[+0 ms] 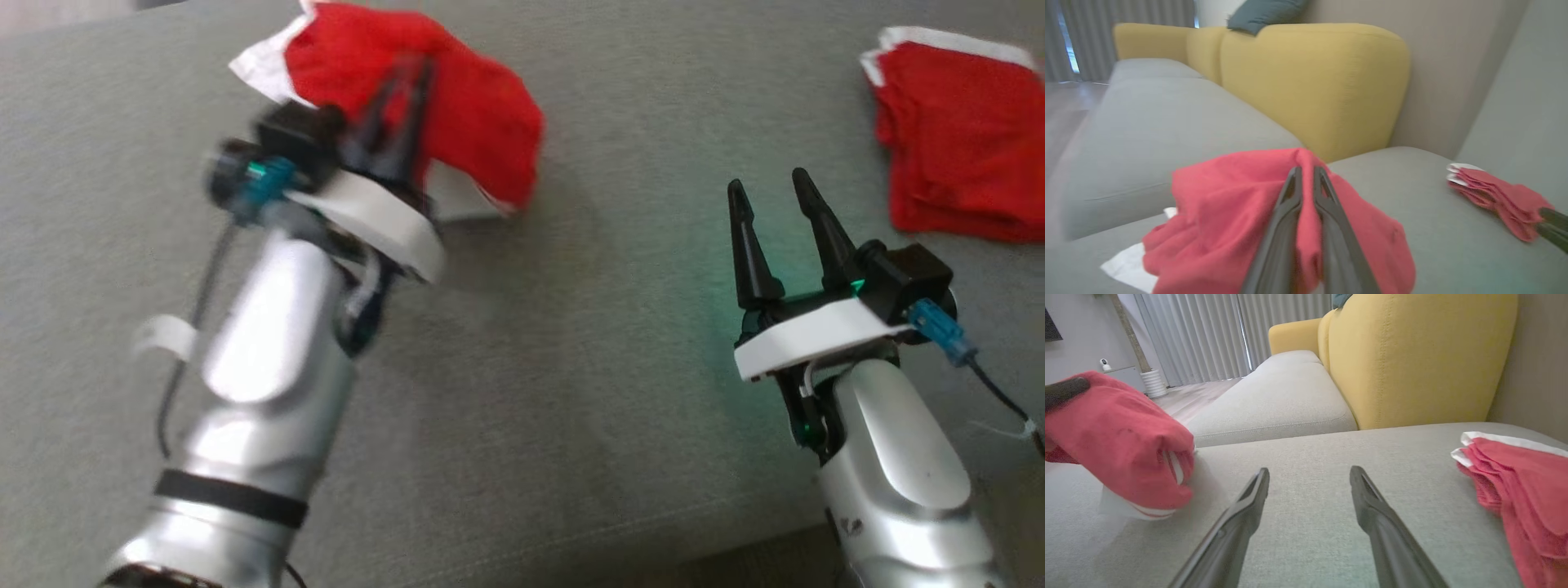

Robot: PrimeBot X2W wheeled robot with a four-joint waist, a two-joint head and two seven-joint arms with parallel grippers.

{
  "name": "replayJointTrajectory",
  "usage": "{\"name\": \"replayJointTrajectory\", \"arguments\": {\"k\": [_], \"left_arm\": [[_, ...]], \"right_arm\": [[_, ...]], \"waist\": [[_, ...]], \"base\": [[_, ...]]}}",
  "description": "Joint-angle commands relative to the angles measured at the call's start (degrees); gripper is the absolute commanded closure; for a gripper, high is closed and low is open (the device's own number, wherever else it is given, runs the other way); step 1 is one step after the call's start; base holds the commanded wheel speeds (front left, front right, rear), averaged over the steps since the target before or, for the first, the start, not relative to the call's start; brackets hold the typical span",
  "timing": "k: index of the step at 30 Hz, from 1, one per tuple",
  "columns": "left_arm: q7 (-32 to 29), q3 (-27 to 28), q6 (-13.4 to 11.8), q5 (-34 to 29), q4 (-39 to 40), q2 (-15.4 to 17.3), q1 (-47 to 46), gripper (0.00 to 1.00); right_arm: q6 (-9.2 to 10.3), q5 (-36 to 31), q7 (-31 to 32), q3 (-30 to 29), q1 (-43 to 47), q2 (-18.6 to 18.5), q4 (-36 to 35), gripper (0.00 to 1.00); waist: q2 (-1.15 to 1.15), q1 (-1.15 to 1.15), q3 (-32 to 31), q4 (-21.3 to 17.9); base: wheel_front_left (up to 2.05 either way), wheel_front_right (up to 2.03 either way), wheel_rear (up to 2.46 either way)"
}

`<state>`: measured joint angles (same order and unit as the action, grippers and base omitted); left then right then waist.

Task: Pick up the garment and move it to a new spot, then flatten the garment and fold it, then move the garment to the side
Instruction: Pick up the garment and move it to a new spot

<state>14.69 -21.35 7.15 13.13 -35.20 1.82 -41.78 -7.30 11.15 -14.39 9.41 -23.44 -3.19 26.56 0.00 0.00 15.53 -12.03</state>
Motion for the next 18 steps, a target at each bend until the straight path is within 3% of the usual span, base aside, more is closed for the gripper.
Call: {"name": "replayJointTrajectory", "arguments": {"k": [1,6,11,12,13,18], "left_arm": [[0.3,-0.4,0.3,1.2,2.8,1.1,-0.8,1.0],[0.3,-9.9,-1.7,6.5,5.8,1.1,0.4,1.0],[0.3,-13.5,-5.7,9.0,8.3,1.1,2.6,1.0],[0.3,-13.5,-6.4,8.7,8.2,1.1,3.3,0.65],[0.3,-13.3,-7.1,8.5,7.9,1.1,4.1,0.0],[0.3,-9.6,-9.3,6.9,7.6,1.9,8.3,0.0]], "right_arm": [[-0.19,0.6,-0.6,1.4,0.4,0.3,-2.0,0.0],[-0.19,1.1,-0.6,1.3,0.9,0.3,-2.5,0.0],[-0.19,1.4,-0.6,1.1,1.0,0.3,-2.8,0.0],[-0.19,1.4,-0.6,1.0,1.0,0.3,-2.8,0.0],[-0.19,1.4,-0.6,1.0,0.9,0.3,-2.8,0.0],[-0.19,0.9,-0.6,0.7,1.0,0.3,-2.7,0.0]], "waist": [[0.0,0.0,0.3,-1.9],[0.0,0.0,0.6,-3.3],[0.0,0.0,0.7,-2.9],[0.0,0.0,0.6,-2.7],[0.0,0.0,0.5,-2.4],[0.0,0.0,-0.4,-0.5]], "base": [[0.0,0.0,0.0],[0.0,0.0,0.0],[0.0,0.0,0.0],[0.0,0.0,0.0],[0.0,0.0,0.0],[0.0,0.0,0.0]]}}
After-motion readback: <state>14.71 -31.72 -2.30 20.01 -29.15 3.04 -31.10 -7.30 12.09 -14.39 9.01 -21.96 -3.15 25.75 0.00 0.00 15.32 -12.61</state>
